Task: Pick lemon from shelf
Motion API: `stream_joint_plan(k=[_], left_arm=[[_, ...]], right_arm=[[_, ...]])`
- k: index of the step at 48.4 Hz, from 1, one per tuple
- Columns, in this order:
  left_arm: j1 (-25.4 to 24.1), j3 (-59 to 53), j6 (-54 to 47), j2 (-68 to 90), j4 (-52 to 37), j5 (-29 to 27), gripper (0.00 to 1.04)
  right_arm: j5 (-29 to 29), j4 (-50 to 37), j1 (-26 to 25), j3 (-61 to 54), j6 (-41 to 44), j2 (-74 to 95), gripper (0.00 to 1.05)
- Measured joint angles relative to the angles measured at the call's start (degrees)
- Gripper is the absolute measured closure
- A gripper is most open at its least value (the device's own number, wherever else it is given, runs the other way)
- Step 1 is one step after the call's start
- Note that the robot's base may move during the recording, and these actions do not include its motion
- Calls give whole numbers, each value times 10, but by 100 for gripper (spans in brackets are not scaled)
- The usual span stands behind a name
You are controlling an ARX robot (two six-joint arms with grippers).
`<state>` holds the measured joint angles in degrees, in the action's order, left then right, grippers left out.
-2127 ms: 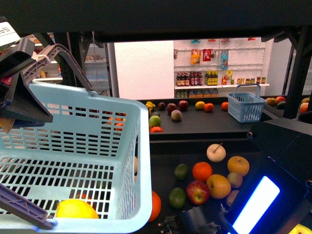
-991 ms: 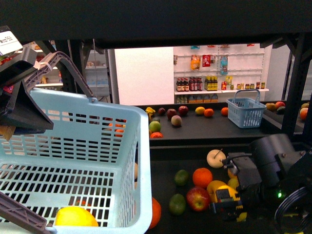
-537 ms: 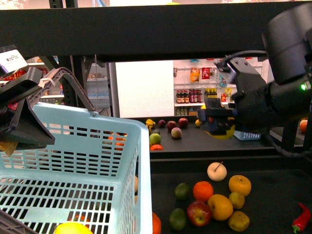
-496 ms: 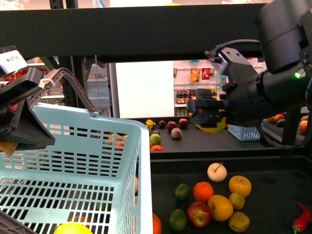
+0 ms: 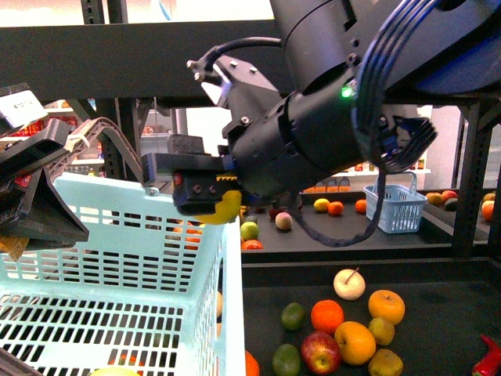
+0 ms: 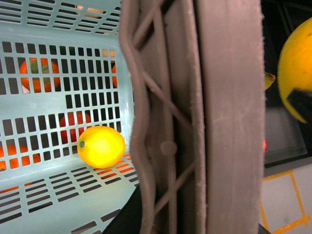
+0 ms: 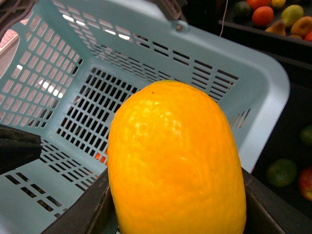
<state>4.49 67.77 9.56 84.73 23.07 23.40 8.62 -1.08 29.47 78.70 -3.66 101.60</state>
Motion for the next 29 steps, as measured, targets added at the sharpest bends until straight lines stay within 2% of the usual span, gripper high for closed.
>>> stream_joint_plan(k=[10, 16, 24, 26, 29], left_arm=[[0, 0, 0, 0, 0, 0, 89], [0, 0, 0, 0, 0, 0, 89], [0, 0, 0, 0, 0, 0, 89], [0, 0, -1, 0, 0, 0, 89], [0, 0, 1, 0, 0, -1, 89]], right_arm=[[-13, 7, 28, 3, 1, 33, 51], [-15, 8, 33, 5, 5, 38, 36], [-17, 6, 35, 10, 5, 38, 9], [-17, 5, 34, 10, 5, 38, 6], [-17, 4, 29, 10, 5, 38, 8]])
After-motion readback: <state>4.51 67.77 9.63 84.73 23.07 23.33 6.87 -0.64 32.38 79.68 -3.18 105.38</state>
